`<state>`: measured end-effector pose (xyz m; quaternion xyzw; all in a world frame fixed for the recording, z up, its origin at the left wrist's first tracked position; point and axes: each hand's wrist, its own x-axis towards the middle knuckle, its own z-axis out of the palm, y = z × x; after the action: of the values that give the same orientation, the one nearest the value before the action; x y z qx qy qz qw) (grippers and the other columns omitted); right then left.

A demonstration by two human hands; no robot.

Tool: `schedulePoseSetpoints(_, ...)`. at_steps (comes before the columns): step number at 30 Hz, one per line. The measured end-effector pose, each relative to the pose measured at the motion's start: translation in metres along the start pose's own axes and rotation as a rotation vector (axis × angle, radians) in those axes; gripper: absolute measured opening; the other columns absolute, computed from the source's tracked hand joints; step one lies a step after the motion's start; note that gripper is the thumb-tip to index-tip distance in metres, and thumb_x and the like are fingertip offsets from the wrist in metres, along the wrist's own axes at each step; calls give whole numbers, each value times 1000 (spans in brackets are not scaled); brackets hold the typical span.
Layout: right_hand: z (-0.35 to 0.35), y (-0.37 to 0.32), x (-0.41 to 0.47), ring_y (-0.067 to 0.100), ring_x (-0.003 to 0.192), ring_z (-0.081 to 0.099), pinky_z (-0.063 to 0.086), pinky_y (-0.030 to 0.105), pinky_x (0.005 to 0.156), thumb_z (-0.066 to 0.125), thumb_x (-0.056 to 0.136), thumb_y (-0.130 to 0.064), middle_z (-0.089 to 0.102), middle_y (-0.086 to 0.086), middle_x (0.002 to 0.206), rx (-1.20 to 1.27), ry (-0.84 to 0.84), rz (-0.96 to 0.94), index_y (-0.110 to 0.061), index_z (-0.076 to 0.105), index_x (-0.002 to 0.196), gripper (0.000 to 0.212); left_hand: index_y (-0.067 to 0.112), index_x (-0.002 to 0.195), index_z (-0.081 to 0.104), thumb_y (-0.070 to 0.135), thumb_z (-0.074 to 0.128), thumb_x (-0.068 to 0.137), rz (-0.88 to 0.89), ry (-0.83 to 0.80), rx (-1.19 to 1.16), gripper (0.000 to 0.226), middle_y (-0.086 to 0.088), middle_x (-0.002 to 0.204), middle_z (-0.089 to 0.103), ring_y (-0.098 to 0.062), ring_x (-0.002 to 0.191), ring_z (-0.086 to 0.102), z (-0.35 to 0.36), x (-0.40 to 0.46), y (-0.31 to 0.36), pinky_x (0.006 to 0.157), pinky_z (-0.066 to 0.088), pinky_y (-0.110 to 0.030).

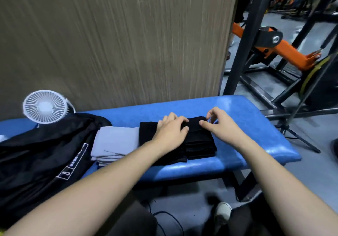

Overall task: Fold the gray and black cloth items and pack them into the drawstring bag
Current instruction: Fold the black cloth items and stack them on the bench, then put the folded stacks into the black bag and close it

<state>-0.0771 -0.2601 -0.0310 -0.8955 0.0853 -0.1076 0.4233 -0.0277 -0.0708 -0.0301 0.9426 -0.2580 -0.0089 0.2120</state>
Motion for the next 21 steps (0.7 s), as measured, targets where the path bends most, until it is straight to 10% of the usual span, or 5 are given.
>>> schedulePoseSetpoints(9,2,2,0,21,69,54,41,33,65,75,84,-31,61,7,92,4,-53,65,-20,56,89,23,28,136,51,43,42,99,52,55,80,41,-3,123,50,-25,118,41,-3,-13,7,108,23,-39)
schedulePoseSetpoints(21,44,-101,2,20,102,58,45,48,94,65,86,-33,57,-4,106,-314,0,-530,-25,62,104,20,27,103,61,27,52,87,-233,555,-53,18,8,105,54,-18,101,47,-42,-110,-75,91,37,-33)
